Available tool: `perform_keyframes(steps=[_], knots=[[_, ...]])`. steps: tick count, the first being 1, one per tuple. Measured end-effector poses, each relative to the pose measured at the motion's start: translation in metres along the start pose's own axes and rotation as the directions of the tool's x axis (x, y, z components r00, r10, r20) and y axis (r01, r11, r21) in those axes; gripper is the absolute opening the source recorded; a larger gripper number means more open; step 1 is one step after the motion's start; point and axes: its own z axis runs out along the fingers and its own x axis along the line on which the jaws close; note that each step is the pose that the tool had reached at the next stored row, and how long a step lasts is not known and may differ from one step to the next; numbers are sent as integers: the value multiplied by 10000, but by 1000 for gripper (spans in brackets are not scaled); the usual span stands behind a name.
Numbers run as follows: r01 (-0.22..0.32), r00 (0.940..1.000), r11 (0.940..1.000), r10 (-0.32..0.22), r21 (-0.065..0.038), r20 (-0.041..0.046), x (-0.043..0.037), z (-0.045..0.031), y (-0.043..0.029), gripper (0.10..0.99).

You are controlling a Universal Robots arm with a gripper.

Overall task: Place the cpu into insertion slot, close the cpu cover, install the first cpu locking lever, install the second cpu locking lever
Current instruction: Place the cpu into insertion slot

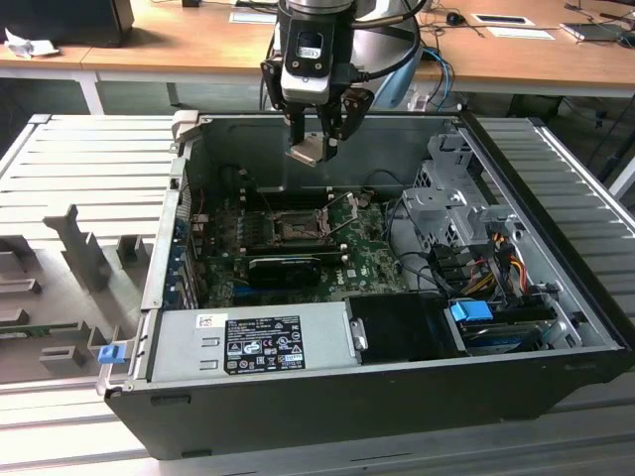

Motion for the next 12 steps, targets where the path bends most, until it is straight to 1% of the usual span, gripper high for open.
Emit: perform_keyframes(steps=[9, 12], knots=[[-11, 10000, 10000, 11, 1, 2, -1, 24, -3, 525], [-124, 9999, 9999, 124, -2, 12, -1, 26, -3, 525]])
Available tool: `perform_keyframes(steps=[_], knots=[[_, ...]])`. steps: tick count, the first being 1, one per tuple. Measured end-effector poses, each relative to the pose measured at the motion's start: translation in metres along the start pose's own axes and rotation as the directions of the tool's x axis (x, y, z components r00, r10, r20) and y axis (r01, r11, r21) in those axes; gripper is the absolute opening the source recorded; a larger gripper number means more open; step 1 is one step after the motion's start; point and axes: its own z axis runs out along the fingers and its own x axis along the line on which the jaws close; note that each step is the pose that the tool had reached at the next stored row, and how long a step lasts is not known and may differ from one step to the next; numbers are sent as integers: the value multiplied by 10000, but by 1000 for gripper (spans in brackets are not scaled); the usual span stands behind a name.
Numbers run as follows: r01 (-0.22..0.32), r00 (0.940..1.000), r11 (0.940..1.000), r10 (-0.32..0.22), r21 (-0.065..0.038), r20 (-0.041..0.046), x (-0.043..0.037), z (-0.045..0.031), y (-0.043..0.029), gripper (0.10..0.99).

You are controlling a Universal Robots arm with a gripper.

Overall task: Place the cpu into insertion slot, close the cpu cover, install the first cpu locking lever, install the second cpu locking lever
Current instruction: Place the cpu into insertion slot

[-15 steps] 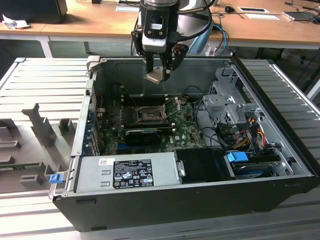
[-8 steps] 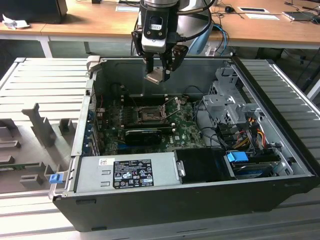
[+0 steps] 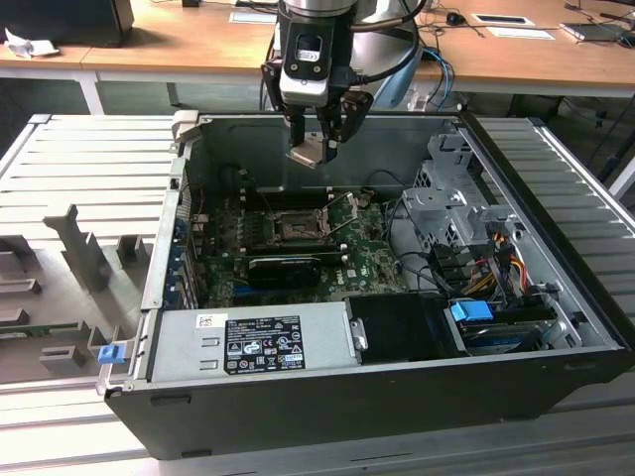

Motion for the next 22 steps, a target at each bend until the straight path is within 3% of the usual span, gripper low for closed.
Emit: perform_keyframes(steps=[22], knots=[[-687, 9976, 9976, 687, -15, 62, 0, 8, -1, 525]])
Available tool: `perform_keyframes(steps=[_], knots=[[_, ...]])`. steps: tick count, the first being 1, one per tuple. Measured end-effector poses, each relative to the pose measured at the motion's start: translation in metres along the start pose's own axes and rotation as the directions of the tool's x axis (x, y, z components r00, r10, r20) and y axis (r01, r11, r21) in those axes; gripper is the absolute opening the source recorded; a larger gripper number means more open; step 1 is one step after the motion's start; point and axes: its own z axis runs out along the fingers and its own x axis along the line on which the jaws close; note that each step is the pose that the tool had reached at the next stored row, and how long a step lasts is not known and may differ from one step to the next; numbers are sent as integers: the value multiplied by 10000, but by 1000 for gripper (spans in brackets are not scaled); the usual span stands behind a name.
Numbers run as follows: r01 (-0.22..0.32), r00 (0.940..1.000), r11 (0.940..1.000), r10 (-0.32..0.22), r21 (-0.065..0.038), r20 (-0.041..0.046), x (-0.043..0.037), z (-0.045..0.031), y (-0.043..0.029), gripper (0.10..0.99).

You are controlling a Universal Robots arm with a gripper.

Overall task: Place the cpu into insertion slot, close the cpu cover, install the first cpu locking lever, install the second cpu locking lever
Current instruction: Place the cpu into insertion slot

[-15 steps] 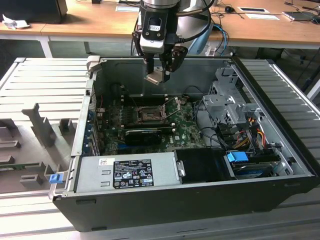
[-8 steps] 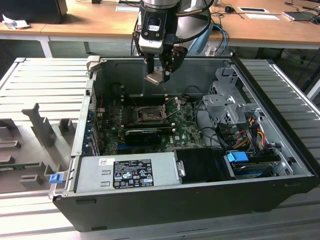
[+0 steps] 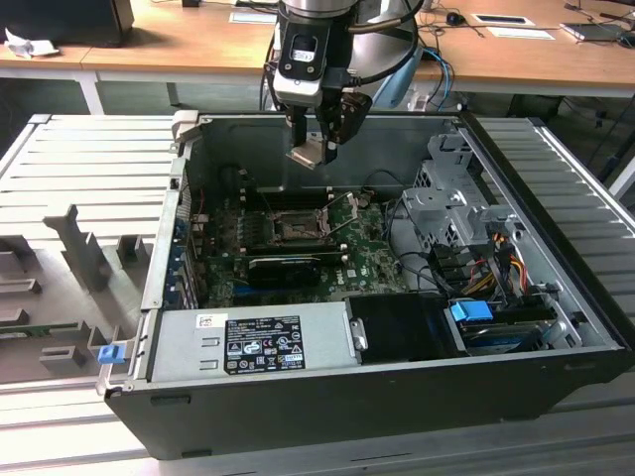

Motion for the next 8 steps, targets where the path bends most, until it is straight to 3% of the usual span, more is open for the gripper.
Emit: perform_keyframes(steps=[8], knots=[[-178, 9998, 9998, 178, -4, 15, 0, 3, 0, 525]])
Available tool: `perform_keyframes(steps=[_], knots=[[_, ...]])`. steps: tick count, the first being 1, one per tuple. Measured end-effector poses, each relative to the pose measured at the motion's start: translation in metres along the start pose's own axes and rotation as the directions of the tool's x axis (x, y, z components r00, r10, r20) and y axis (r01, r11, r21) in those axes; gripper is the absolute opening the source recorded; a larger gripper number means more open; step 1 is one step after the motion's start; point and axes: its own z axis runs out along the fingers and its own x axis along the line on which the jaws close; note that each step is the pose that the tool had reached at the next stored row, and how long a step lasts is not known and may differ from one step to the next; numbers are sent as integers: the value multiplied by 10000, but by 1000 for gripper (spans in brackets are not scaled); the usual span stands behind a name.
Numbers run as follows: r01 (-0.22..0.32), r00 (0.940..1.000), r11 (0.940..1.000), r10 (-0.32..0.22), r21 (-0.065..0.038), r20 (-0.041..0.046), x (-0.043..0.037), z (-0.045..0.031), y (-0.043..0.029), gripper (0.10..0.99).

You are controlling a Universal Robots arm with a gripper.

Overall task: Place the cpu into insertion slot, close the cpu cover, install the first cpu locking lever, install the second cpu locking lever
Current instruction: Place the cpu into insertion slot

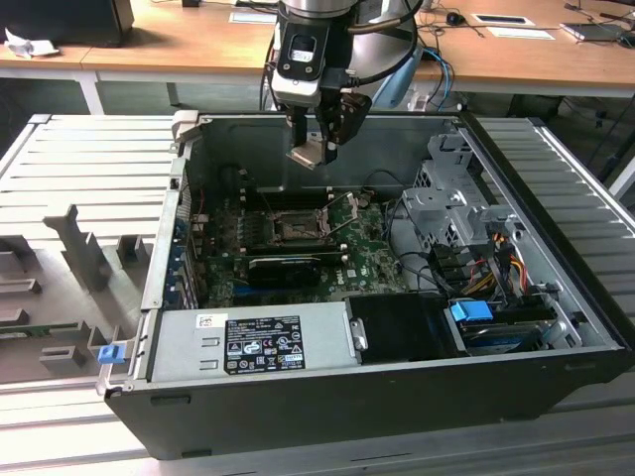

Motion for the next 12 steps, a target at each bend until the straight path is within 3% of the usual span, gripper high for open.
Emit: perform_keyframes(steps=[12], knots=[[-235, 9997, 9997, 235, -4, 21, 0, 4, 0, 525]])
